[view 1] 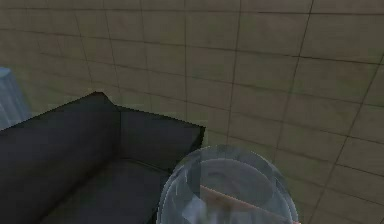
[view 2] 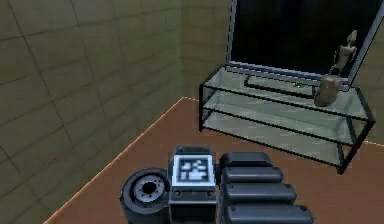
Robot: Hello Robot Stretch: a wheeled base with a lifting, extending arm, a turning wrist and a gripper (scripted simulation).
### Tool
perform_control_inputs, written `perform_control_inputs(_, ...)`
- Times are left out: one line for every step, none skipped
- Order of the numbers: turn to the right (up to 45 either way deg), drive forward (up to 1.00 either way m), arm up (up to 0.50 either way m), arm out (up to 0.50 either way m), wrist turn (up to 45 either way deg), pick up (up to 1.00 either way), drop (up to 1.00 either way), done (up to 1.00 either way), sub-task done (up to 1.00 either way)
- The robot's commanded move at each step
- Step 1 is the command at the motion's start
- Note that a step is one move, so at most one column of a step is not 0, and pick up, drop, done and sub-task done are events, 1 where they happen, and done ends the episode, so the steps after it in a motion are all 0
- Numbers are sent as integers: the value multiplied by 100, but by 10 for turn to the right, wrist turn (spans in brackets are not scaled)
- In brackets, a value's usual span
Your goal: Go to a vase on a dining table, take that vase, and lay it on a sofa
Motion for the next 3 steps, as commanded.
perform_control_inputs(0, 30, 0, 0, 0, 0, 0, 0, 0)
perform_control_inputs(330, 0, 0, 0, 0, 0, 0, 0, 0)
perform_control_inputs(-360, 0, 0, 0, 0, 0, 0, 0, 0)
